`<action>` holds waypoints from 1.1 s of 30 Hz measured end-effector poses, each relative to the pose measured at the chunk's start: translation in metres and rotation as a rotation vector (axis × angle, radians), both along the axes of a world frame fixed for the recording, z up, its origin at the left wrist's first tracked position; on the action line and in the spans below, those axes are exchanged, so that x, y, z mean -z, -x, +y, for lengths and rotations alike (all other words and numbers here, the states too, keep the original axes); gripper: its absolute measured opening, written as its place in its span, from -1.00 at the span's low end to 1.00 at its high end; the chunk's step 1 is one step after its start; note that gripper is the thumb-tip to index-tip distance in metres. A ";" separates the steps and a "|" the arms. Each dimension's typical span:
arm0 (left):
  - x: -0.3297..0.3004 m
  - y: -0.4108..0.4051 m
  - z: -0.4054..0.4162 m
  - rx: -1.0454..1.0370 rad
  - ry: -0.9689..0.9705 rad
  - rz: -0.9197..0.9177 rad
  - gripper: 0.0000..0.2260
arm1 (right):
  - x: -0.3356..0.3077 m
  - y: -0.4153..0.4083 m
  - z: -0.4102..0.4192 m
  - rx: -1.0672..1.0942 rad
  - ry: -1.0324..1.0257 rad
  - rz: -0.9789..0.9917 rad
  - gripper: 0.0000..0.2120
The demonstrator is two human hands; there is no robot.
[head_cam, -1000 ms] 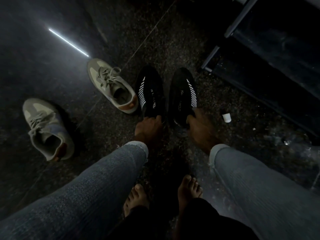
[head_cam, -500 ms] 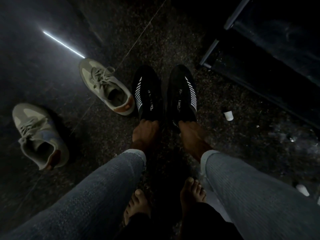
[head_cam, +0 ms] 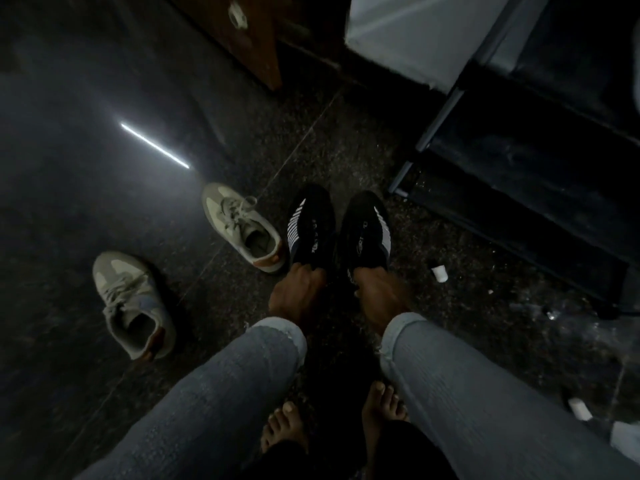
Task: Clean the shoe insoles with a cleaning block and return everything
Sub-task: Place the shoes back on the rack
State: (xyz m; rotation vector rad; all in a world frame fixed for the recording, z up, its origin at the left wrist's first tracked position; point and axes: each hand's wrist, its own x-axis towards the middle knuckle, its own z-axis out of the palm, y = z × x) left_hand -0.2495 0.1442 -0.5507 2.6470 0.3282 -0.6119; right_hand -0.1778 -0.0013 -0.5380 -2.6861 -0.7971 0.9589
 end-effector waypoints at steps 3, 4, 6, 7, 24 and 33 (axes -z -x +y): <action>-0.050 0.004 0.006 0.043 -0.050 -0.029 -0.78 | -0.046 -0.003 0.003 -0.069 0.012 -0.024 -0.69; -0.067 0.005 0.009 0.052 -0.075 -0.040 -0.81 | -0.064 -0.002 0.005 -0.078 0.026 -0.038 -0.69; -0.103 0.004 0.013 0.050 -0.119 -0.064 -0.84 | -0.101 0.000 0.011 -0.072 0.013 -0.122 -0.77; -0.123 0.003 0.015 0.047 -0.128 -0.080 -0.84 | -0.119 0.001 0.013 -0.063 -0.014 -0.179 -0.79; -0.417 -0.064 0.007 0.189 -0.288 -0.477 -0.90 | -0.410 -0.040 -0.009 -0.027 -0.261 -0.574 -0.85; -0.504 -0.109 -0.045 0.286 -0.330 -0.524 -0.85 | -0.492 -0.068 -0.077 0.102 -0.332 -0.614 -0.86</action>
